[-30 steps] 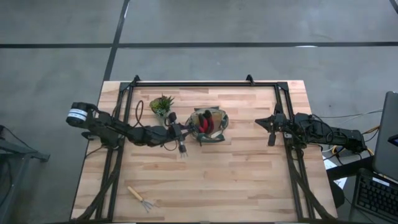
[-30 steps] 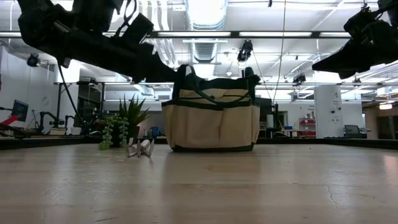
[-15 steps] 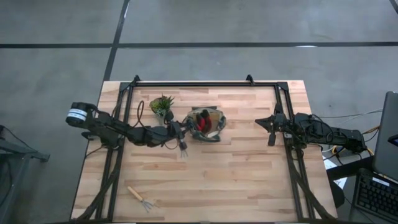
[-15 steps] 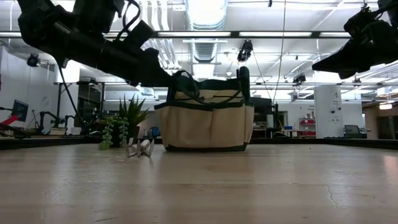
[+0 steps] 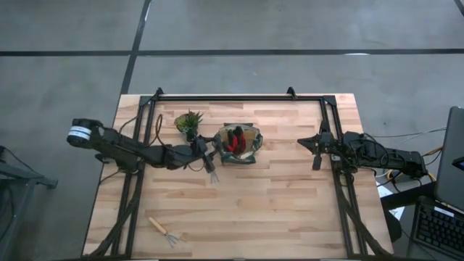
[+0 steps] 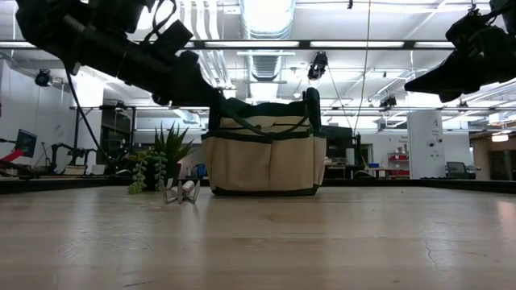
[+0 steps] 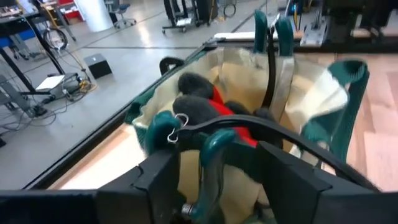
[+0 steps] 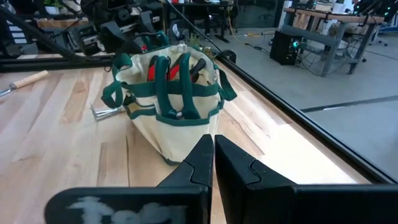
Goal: Pick & Place Garden tools in Gardening bag
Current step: Put the green shear scissors into the white gardening bag, then put the brown hand rake into the white gardening bag
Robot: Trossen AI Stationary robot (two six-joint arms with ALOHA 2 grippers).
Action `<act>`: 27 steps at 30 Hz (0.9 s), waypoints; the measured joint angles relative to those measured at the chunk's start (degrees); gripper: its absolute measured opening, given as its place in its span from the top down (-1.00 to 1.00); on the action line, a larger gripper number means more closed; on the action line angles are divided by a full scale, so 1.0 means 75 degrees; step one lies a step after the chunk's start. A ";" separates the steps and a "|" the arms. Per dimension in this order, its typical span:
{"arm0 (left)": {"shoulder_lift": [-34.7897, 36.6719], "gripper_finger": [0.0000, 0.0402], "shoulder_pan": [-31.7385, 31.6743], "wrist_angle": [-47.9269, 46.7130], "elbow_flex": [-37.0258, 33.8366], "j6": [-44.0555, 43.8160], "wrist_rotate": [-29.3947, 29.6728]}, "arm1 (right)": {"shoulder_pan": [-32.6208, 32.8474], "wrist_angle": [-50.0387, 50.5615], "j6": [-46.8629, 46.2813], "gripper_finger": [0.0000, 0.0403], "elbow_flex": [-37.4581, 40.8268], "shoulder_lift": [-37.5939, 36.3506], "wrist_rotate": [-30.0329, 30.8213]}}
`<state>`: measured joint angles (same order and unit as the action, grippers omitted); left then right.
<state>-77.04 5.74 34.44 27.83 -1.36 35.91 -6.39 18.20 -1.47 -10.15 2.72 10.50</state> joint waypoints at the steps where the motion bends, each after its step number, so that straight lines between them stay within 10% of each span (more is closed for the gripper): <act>1: 0.0107 -0.07 0.0000 -0.0230 0.0000 0.0033 0.0000 | 0.0000 0.0000 0.0035 0.96 0.0000 0.0000 0.0003; 15: 0.2181 -0.09 0.0006 -0.3270 0.0000 -0.0677 -0.0135 | 0.0000 0.0000 0.0031 0.96 0.0000 0.0000 0.0000; 27: 0.2786 -0.09 0.0145 -0.4742 0.0000 -0.0963 -0.1993 | -0.0003 0.0000 0.0012 0.96 0.0000 0.0000 0.0003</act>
<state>-56.14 6.82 -1.12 27.83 -8.58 20.96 -6.42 18.20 -1.38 -10.15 2.72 10.52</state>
